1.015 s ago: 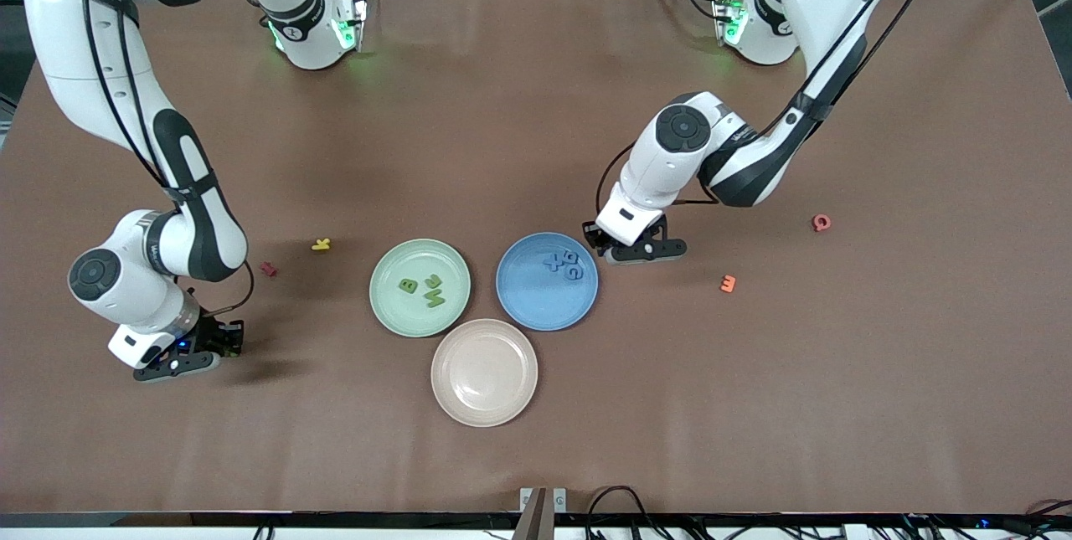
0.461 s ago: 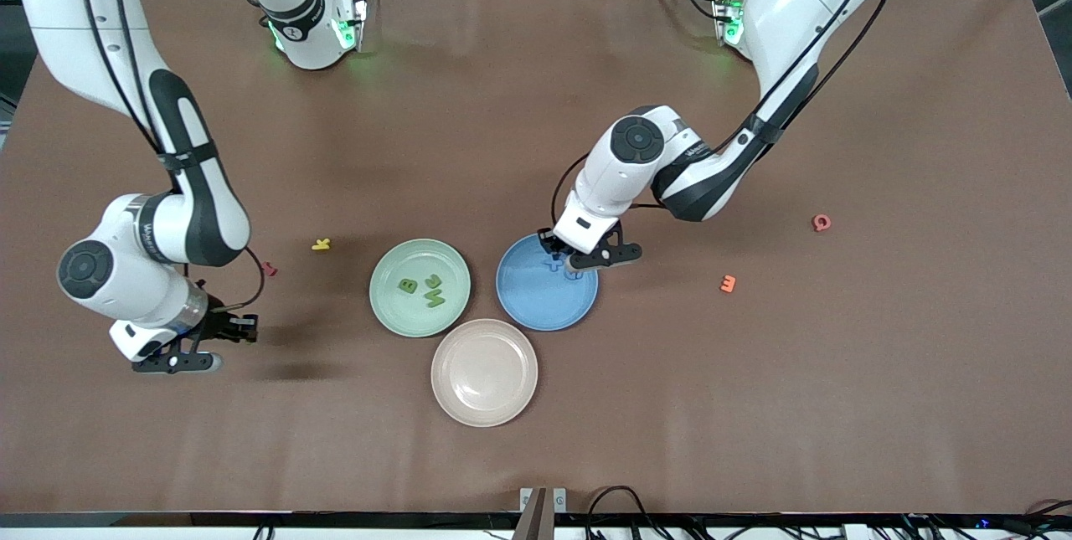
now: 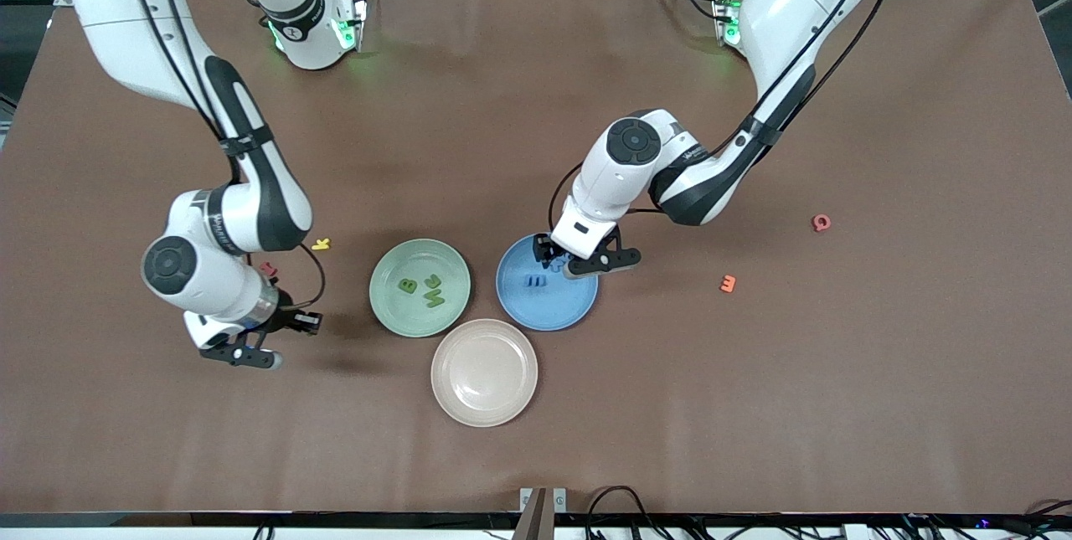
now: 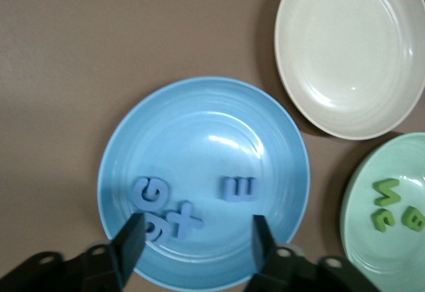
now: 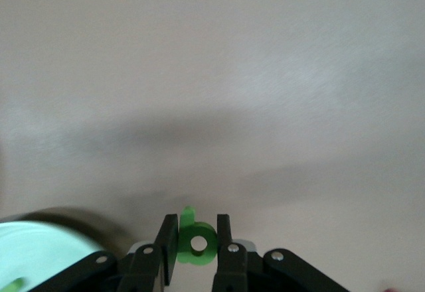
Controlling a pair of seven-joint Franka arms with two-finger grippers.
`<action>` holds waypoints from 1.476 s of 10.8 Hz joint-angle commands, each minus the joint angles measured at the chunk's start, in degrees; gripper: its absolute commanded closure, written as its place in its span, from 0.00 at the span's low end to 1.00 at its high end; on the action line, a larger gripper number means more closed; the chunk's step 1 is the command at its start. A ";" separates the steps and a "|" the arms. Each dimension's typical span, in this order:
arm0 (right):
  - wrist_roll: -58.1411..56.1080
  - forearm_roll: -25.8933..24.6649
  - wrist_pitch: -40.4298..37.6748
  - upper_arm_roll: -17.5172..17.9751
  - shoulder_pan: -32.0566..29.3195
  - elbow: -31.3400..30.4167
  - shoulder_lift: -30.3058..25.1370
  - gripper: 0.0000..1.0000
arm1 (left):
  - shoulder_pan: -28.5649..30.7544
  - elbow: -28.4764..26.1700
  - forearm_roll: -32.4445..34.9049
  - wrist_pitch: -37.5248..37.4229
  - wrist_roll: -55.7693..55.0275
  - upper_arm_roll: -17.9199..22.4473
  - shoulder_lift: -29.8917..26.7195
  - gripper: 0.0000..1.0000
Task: Sort letters by color into matching plates
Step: 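Drop blue E on the blue plate while the right gripper drops green b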
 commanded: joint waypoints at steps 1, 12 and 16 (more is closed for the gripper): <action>9.26 -0.36 -1.17 0.32 5.08 -1.20 -1.01 0.78 | 0.02 1.48 2.18 -4.76 5.92 2.16 0.07 0.00; 16.68 -0.44 -3.71 0.67 14.68 -1.21 -0.22 0.00 | 18.37 1.13 0.95 -24.55 38.45 2.17 -4.93 0.00; 5.91 -0.62 -8.89 -1.08 10.03 0.63 -3.03 0.00 | 28.47 0.52 -1.60 -35.17 43.02 -4.05 -9.67 0.00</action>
